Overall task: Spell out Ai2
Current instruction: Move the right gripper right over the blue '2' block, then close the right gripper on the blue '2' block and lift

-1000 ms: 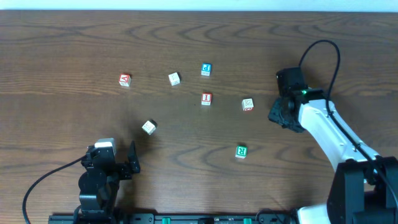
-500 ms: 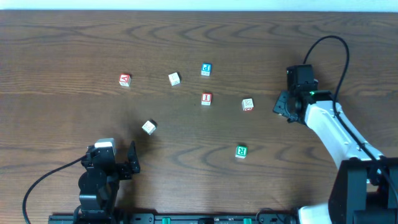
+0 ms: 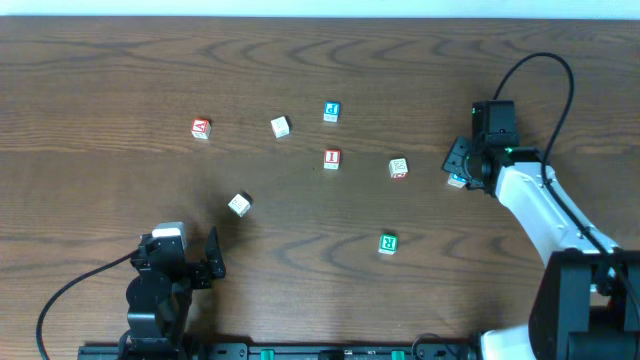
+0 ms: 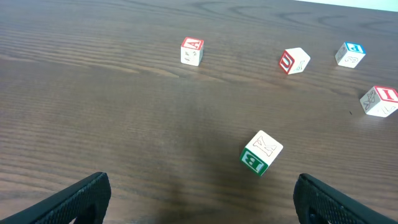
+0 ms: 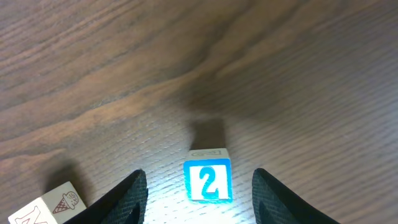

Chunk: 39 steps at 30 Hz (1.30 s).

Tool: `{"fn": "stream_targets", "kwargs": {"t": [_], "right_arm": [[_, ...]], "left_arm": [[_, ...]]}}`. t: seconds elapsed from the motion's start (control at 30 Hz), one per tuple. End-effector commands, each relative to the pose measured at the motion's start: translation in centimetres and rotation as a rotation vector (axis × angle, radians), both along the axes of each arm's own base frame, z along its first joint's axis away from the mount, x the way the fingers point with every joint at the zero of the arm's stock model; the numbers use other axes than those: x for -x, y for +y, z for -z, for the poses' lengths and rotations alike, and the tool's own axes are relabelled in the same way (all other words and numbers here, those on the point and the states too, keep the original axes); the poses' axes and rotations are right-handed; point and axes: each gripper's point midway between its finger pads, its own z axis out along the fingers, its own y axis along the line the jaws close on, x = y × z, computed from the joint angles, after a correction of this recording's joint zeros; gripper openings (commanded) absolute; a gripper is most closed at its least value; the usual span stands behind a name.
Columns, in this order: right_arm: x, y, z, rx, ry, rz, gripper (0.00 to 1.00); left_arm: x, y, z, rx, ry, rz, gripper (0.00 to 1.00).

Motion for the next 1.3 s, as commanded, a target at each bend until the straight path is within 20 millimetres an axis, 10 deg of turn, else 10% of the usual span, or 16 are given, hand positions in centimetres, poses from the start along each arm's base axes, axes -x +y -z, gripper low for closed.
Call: {"fn": "stream_targets", "kwargs": {"t": [0.0, 0.53, 0.83, 1.27], "right_arm": [[0.4, 0.0, 1.8, -0.010, 0.050, -0.011, 0.54], [0.9, 0.1, 4.7, -0.018, 0.121, -0.012, 0.50], [0.8, -0.1, 4.6, -0.015, 0.114, -0.009, 0.26], [0.4, 0.3, 4.3, -0.044, 0.107, -0.017, 0.19]], "left_arm": [[0.0, 0.1, 0.6, -0.002, 0.010, -0.001, 0.95], [0.0, 0.1, 0.6, -0.002, 0.010, -0.001, 0.95], [0.0, 0.1, 0.6, -0.002, 0.010, -0.001, 0.95], [0.0, 0.1, 0.6, -0.002, 0.010, -0.001, 0.95]]}}
